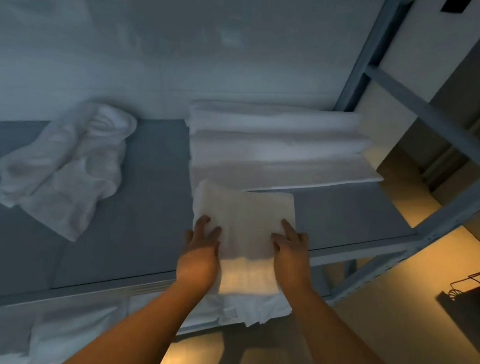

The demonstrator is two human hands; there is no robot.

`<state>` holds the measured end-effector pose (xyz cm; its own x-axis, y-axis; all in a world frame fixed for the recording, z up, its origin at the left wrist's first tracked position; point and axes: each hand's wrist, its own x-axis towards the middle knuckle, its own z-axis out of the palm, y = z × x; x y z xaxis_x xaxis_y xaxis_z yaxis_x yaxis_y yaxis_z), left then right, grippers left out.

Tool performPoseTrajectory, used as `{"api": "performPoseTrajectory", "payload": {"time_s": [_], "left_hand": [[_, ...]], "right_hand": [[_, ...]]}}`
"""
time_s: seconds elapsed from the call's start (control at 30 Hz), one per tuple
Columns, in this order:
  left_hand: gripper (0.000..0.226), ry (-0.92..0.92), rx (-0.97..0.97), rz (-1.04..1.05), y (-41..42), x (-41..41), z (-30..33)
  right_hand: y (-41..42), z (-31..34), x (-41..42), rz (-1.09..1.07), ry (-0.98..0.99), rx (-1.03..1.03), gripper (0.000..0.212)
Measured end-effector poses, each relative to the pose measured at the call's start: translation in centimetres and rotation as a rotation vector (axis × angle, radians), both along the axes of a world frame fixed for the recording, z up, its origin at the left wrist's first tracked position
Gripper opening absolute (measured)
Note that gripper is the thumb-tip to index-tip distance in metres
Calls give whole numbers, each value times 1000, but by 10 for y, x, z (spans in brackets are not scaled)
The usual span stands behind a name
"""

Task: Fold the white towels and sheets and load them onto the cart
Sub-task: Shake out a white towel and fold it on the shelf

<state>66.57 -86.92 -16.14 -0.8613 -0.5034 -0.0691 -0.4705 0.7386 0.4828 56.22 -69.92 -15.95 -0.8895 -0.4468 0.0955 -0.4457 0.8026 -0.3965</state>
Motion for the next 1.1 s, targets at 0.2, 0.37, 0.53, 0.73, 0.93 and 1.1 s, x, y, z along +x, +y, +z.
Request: {"api": "performPoseTrajectory", "payload": {"time_s": [0.2,0.37,0.53,0.73,0.93,1.1], "left_hand": [[35,50,26,80,101,-97,-2],[33,120,-5,73,167,-167,-8],[39,79,16,-2,199,-222,-21],[47,-136,-67,-16,207,-237,-39],[68,-198,-236,-106,201,-235,-50],[70,-196,-173,-109,199,-233,-55]], "right_hand": [[90,-3,-114,35,-1,192,40],[148,1,-189,76,61,181,34],[190,-7,-245,90,86,94,28],[205,-25,-272,101,51,135,35],[200,-49,-275,133,-49,402,76],[200,-46,-272,129,-90,415,77]]}}
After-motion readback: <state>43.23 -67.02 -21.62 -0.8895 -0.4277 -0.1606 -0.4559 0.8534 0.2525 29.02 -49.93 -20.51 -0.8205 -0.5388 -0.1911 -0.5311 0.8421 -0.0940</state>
